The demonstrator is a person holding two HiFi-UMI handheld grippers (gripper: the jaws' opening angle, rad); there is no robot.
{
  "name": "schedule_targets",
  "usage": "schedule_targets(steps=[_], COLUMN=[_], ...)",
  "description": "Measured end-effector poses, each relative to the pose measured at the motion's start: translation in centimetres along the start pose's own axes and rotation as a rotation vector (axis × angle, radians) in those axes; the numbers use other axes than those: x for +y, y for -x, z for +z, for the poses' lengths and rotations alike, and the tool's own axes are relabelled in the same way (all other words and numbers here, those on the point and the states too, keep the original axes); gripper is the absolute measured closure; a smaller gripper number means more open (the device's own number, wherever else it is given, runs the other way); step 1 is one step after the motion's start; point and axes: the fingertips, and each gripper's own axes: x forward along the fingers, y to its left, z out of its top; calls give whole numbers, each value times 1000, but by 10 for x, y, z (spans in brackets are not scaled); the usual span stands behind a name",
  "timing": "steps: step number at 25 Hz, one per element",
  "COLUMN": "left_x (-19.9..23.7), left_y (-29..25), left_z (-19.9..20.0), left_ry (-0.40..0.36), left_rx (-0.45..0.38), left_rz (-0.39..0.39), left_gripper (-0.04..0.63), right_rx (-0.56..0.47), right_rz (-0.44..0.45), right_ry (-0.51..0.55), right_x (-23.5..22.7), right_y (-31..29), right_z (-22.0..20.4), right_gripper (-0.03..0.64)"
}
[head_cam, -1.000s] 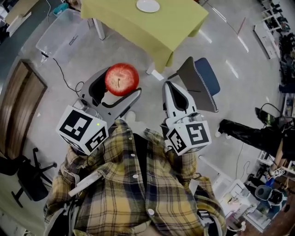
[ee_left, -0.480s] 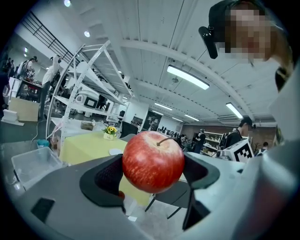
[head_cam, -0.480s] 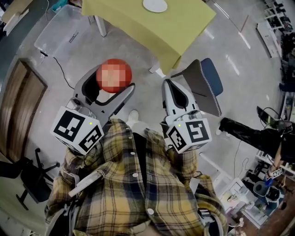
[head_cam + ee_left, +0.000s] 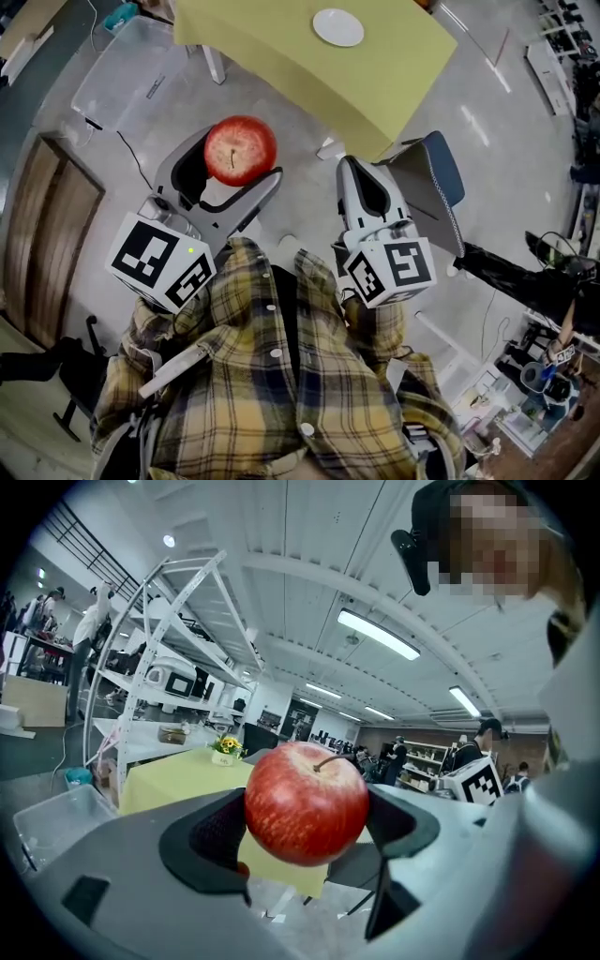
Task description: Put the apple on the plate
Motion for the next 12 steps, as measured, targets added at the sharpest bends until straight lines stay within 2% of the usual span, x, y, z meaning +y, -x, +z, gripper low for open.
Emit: schedule_targets(steps=[12], left_x=[57], left_y=[-21], left_z=[0], left_ry=[38], left_rx=[59], left_rz=[-45], left_gripper=[189], right_rx=[48], right_rz=[-76], right_ry=[-39], right_x=[-5], right_y=[-49], right_z=[-3], right_gripper=[620])
